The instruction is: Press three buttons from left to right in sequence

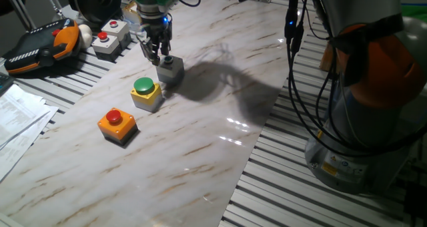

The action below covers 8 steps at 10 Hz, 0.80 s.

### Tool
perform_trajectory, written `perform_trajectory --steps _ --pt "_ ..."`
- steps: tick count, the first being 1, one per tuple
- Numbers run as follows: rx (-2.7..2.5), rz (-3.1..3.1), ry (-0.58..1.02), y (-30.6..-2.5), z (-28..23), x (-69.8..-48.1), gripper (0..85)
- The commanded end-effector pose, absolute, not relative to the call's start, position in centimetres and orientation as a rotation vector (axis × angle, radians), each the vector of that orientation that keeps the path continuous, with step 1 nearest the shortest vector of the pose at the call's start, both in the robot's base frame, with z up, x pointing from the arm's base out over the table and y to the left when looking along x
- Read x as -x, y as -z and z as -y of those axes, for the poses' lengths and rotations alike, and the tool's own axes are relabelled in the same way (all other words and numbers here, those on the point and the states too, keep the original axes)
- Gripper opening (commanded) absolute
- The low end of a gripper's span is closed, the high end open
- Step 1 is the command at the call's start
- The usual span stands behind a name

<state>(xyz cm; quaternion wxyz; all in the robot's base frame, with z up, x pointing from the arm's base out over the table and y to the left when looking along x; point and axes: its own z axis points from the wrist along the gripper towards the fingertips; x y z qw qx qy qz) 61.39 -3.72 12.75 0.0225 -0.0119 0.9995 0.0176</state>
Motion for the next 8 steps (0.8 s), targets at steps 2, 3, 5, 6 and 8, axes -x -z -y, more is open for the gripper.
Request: perform_trajectory --steps 2,3,5,6,8 --pt "0.039 -3.080 -0.068 -12.8 3.0 -61.4 38.3" --pt "0.043 -3.075 -0.079 -12.9 2.8 -61.4 21.7" --pt "0.048 -3.075 -0.081 -13.4 2.1 -61.6 1.0" --pt "0.046 -3.076 -0.074 -13.7 1.7 -61.7 0.7" --pt "0.050 -3.070 -0.067 -14.2 0.8 -61.8 0.7"
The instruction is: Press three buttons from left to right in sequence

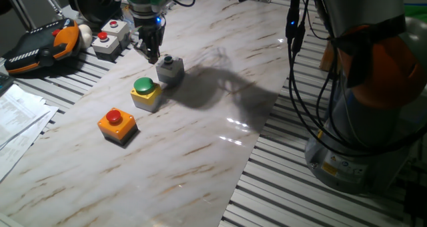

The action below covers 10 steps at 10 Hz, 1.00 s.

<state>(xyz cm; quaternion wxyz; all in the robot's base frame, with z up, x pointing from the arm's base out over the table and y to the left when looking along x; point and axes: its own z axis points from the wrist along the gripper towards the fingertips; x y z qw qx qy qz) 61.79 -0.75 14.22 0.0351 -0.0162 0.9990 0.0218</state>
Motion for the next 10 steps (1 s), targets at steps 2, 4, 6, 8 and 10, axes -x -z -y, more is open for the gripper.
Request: perform_trajectory --steps 2,4,6,8,10 --pt "0.046 -3.069 -0.065 -14.4 -0.3 -61.7 0.7" --pt "0.039 -3.069 -0.067 -14.4 -1.7 -61.6 0.7" --pt "0.022 -3.067 -0.065 -14.0 -3.2 -61.3 0.7" --pt "0.008 -3.062 -0.068 -13.5 -4.2 -61.2 0.7" --pt "-0.004 -3.061 -0.064 -12.8 -5.0 -61.3 0.7"
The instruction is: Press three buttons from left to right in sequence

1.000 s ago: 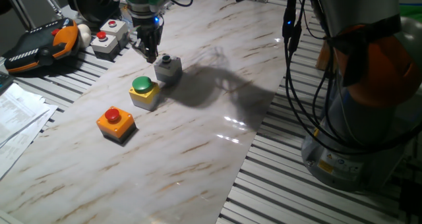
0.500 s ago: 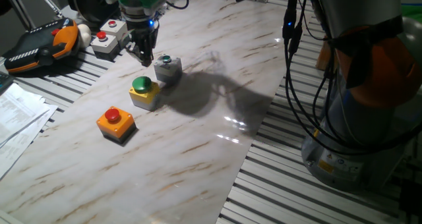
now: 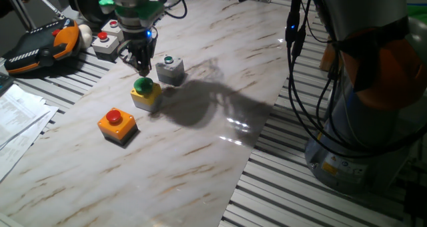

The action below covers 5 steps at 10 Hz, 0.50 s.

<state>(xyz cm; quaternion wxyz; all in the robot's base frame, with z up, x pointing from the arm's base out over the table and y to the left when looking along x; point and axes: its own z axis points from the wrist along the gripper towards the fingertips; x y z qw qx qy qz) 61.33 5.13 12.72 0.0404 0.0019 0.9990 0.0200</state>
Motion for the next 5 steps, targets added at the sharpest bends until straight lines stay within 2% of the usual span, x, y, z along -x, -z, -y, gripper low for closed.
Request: perform_trajectory --steps 1,5 --pt "-0.008 -3.058 -0.057 -12.55 -5.36 -61.34 0.7" --pt "-0.008 -3.067 -0.041 -11.82 -5.74 -61.67 0.7"
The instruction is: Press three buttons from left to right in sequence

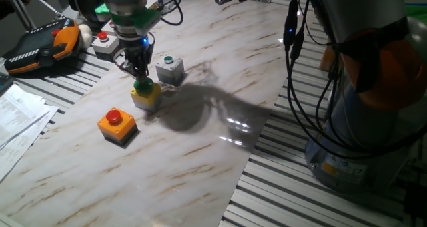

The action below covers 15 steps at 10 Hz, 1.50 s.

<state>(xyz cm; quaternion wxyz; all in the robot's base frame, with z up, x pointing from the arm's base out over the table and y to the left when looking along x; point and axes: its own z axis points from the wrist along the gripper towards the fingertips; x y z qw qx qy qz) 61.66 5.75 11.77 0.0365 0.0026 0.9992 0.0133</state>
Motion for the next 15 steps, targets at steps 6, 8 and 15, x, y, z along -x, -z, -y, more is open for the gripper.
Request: perform_trajectory --steps 6,8,15 --pt "-0.004 -3.068 -0.019 -10.9 -6.1 -61.5 0.7" --pt "0.001 -3.064 -0.007 -10.5 -6.2 -61.5 0.7" --pt "-0.023 -3.081 -0.008 -12.8 -5.6 -61.2 0.7"
